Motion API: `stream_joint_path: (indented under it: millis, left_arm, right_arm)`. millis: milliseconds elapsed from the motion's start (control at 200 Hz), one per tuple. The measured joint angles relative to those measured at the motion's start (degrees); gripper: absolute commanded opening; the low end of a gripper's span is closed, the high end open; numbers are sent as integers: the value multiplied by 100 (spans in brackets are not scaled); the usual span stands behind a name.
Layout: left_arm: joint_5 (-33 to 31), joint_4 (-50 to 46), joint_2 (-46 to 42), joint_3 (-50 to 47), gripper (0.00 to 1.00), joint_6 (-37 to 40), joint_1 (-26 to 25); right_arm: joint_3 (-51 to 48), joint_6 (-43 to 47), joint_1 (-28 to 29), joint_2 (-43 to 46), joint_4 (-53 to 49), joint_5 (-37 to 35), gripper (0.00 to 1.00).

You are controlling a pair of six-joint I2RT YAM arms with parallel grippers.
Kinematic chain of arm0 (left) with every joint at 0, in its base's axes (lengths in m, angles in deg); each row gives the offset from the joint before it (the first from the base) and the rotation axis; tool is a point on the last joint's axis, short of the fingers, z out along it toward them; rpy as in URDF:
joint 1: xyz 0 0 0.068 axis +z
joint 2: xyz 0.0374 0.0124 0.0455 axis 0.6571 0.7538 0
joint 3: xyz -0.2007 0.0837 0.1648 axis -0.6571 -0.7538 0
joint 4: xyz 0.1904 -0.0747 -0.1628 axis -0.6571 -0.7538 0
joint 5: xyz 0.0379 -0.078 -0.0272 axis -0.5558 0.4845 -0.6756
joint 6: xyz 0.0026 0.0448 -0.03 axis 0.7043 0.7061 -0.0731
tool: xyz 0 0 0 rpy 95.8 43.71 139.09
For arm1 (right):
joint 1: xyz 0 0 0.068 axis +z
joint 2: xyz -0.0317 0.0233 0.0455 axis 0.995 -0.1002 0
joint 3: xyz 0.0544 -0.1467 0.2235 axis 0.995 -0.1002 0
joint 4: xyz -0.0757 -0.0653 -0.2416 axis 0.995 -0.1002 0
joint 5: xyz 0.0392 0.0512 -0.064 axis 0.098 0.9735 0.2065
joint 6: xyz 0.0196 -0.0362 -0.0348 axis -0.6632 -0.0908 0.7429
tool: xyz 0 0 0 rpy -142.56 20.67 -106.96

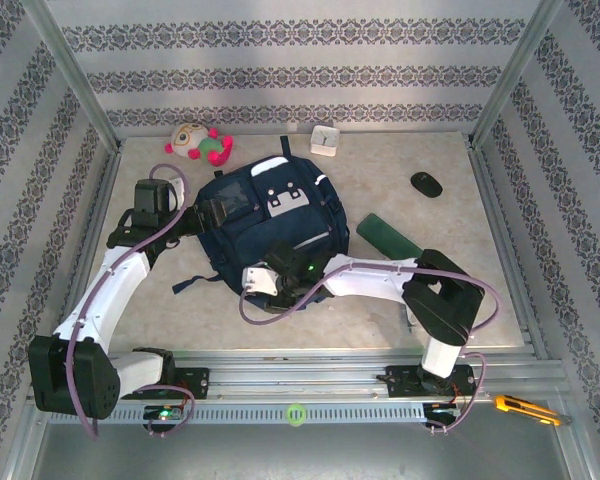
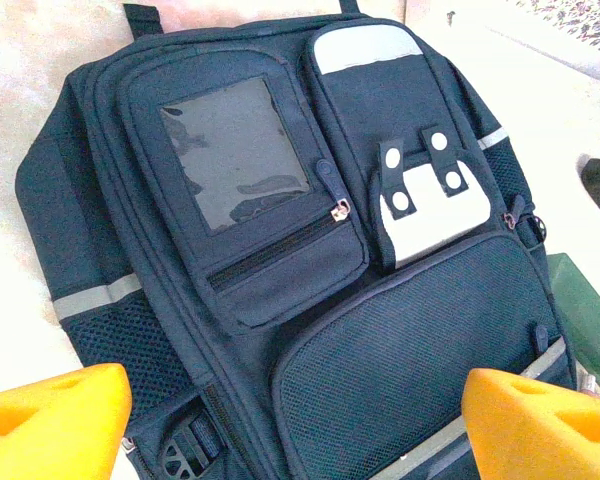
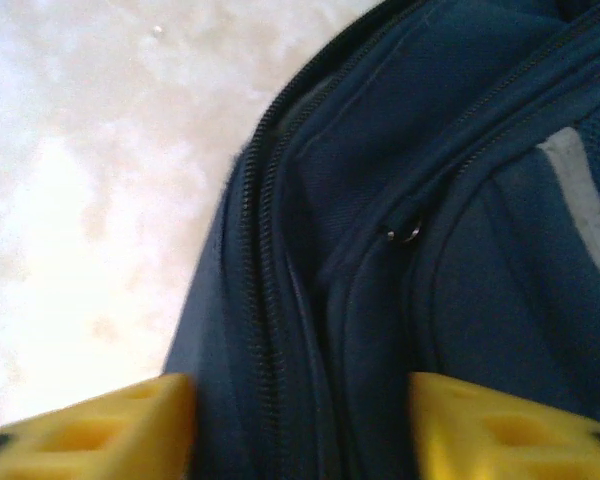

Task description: Pack the student bag

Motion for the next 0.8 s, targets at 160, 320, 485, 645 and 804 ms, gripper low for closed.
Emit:
stream_joint_path:
  millis: [160,320,485,645,804]
  left_arm:
    - [52,-9,-52,-4,85,247,4]
    - [627,4,-341,-122,88,1364,37]
    - [1241,33,-483,-293,87,2579,37]
    - [1464,601,-452,-935,84,2312,37]
    - [1561,1534,-212,-1659,75,1438,37]
  right_arm:
    - [-140,107,63,101,221,-238,0]
    - [-472,450,-125,1106,68,37,0]
    - [-422,789,-942,2166,-212,719,0]
    - [-157,1108,-1554,2326,-483,1180,0]
    - [50,1342,-1928,2295,-756,1539,0]
